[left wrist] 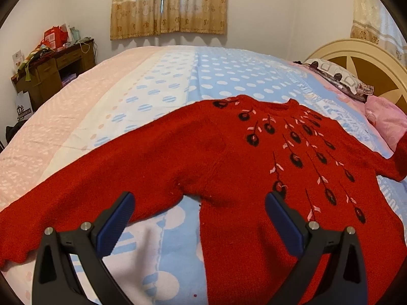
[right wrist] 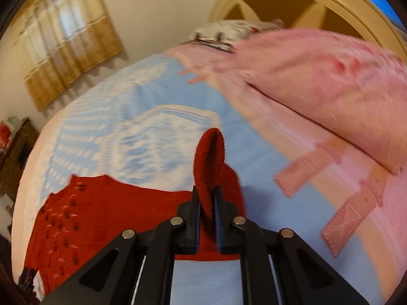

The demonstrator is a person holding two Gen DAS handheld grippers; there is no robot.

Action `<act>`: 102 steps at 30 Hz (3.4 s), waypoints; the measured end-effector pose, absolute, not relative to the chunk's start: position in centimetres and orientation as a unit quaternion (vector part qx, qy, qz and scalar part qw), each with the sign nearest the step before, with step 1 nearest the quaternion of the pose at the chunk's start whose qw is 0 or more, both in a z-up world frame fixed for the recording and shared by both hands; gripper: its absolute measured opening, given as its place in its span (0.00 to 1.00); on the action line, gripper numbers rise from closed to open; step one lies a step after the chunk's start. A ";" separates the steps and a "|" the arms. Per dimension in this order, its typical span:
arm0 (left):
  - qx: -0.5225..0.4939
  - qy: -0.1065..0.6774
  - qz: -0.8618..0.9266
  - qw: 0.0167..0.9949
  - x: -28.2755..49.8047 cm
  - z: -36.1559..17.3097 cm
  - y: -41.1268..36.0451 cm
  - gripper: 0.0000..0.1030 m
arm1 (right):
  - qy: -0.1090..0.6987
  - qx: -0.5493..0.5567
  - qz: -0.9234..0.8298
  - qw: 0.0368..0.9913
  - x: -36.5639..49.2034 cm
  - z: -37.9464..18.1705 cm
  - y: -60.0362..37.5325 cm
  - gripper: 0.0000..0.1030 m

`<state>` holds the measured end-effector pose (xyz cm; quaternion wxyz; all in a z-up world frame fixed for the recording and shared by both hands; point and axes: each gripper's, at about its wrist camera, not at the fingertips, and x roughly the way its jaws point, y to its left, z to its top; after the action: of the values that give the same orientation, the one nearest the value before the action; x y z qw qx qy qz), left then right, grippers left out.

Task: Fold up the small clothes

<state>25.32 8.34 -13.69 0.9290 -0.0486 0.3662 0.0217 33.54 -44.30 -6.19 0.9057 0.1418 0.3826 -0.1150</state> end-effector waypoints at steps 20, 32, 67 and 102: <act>-0.080 0.342 0.017 0.936 23.3 -12.9 10.8 1.00 | 0.340 0.015 0.033 0.940 38.0 1.2 -23.7 0.07; -0.087 0.344 0.027 0.934 22.4 -13.2 12.1 1.00 | 0.339 -0.099 0.153 0.923 38.7 -1.9 -6.9 0.07; -0.004 0.422 -0.078 0.903 34.5 -13.3 4.4 0.68 | 0.418 -0.193 0.196 0.866 25.6 -17.8 -12.7 0.66; -0.114 0.413 -0.032 0.903 31.5 -15.8 10.2 0.06 | 0.420 -0.206 0.182 0.865 25.7 -19.3 -12.2 0.77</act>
<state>31.46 10.18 -15.83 0.9027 -0.1143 0.4135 -0.0316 25.75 -12.20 -19.31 0.8649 -0.2057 0.4200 0.1822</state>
